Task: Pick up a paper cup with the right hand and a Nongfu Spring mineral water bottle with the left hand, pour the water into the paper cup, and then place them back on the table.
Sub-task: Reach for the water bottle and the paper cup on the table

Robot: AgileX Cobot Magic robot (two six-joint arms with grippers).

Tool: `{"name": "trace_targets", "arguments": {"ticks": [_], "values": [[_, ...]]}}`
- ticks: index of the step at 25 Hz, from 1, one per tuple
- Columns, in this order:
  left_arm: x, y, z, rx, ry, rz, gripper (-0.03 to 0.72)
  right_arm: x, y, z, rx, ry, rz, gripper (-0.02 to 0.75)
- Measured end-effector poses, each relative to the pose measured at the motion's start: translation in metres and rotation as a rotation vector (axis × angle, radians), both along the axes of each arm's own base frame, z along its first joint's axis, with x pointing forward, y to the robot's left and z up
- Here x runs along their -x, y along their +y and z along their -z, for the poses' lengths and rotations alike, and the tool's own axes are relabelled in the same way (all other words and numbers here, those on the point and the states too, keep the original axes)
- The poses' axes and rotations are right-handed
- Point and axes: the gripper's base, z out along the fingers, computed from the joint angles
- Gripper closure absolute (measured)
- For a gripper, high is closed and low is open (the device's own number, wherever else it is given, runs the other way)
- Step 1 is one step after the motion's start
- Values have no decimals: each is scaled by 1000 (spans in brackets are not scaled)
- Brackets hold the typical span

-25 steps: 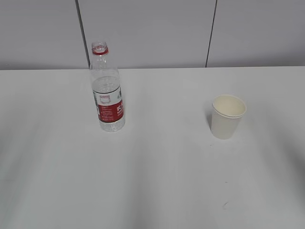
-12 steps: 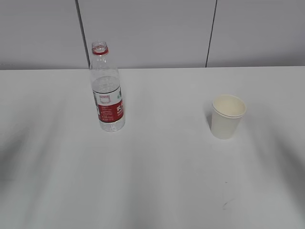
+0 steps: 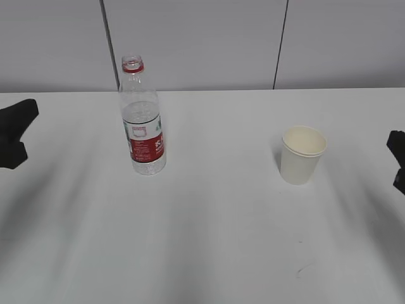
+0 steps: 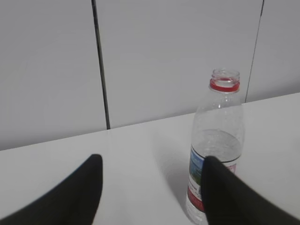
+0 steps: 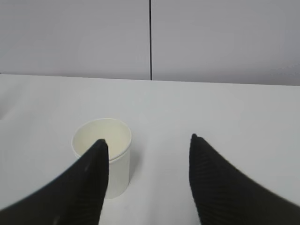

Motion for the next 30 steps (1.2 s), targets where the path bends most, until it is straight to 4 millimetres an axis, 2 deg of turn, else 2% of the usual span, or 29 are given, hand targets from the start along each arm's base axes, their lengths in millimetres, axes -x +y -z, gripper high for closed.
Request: {"name": "trace_targets", "arguments": {"ticks": [9,13,18,21,30], "values": [[-11,-4,14,17,6,18,270,-23,8,32,6,5,-71,323],[-11,-4,14,18,2,18,270,-33,14,58,16,28,-132,323],[-11,-4,14,18,3,19,270,-38,17,93,14,164,-156,323],[-11,-4,14,16,3,22,270,-38,17,100,15,192,-166,323],[-11,-5,15,9,2,31,270,-39,21,100,19,182,-211,322]]}}
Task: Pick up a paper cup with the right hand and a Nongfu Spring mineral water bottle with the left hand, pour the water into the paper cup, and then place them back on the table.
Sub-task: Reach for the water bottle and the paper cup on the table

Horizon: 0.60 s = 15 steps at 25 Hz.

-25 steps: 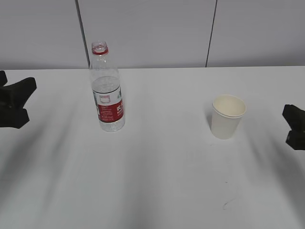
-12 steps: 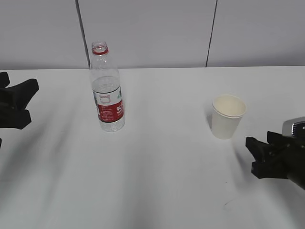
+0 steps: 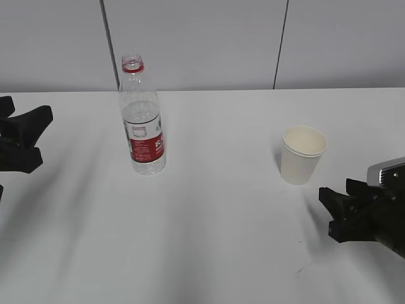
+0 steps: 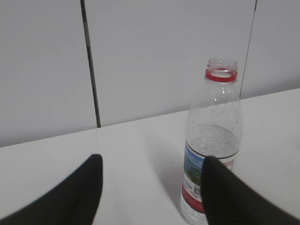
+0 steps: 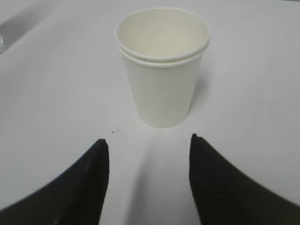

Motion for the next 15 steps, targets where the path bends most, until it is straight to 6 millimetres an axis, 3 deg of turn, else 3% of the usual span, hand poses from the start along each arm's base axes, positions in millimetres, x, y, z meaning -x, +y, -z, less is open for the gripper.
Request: {"name": "trace_targets", "arguments": {"ticks": [2,8,15], "values": [[0,0,0,0,0,0,270,-3,0,-1,-1,-13,2,301],[0,-1,-1,-4,-9,11,270,-16,0,-5,-5,-47,11,89],[0,-2,-4,5,-40,20,270,-44,3,10,-5,-43,12,71]]}}
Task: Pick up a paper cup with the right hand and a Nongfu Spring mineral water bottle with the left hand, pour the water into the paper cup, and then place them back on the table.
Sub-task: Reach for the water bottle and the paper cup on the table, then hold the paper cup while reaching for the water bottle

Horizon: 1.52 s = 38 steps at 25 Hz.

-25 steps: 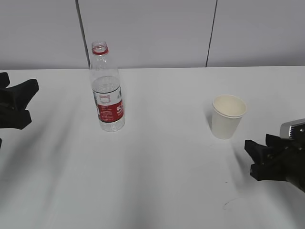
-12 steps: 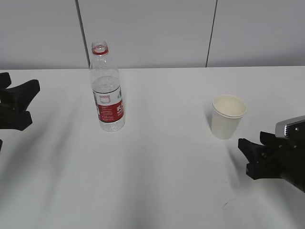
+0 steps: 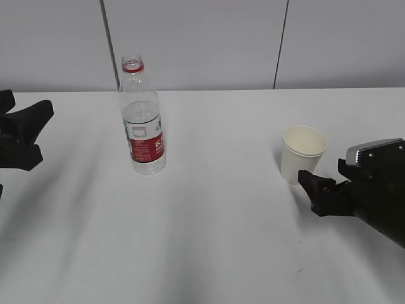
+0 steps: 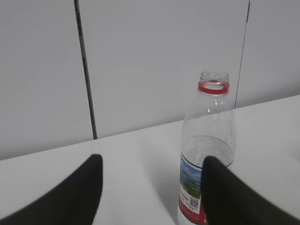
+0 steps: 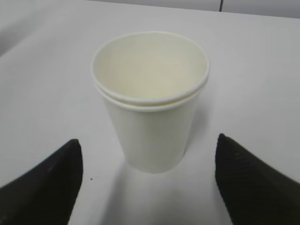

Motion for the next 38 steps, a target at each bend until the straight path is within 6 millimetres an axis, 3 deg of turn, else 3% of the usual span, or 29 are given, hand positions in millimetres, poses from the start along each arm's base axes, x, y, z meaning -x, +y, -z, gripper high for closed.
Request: {"name": "trace_targets", "arguments": {"ticks": [8,16,20,26,34,38], "values": [[0,0,0,0,-2,1,271,-37,4,28,-30,15,5,71],[0,0,0,0,-2,1,272,-65,9,40,-66,-11,-19,72],[0,0,0,-2,-3,5,272,-69,9,37,-69,-29,-22,103],[0,-1,0,-9,-2,13,272,-69,9,37,-71,-30,-23,214],[0,-3,7,-37,44,32,272,-69,10,37,-69,-30,-32,230],[-4,-11,22,-42,84,79,258,-68,13,37,-65,-29,-66,230]]}}
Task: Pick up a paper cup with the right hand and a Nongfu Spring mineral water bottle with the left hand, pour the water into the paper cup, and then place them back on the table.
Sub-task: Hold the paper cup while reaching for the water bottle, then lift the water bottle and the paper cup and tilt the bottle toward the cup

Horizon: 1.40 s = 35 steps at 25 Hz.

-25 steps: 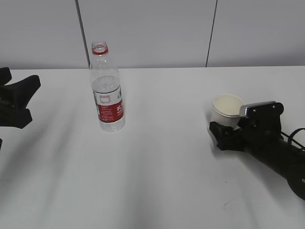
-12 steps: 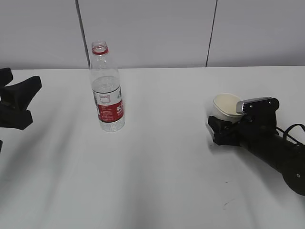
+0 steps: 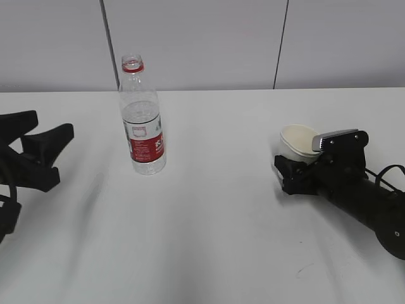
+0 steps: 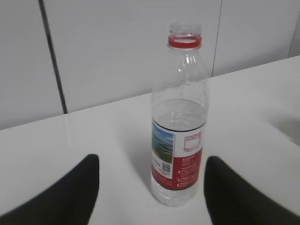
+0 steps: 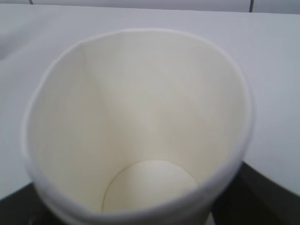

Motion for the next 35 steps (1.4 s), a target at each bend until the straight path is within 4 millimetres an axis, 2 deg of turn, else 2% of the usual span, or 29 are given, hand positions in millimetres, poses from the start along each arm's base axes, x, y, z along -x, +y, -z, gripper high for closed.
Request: {"name": "trace_targets", "arguments": {"ticks": [5,8,10,13,24,35], "values": [[-12,-10,23,65,6,25,140,1,3,0,6,0,-40,230],[-24,-14,41,58,59,19,106,1,4,0,6,-1,-45,230],[-34,-18,53,38,84,38,101,1,4,0,6,-3,-48,230],[-52,-24,60,29,78,61,101,1,4,0,6,-3,-50,230],[-94,-59,68,62,28,149,101,2,4,0,6,-3,-52,230],[-142,-75,85,105,-9,123,105,2,5,0,8,-3,-63,231]]}}
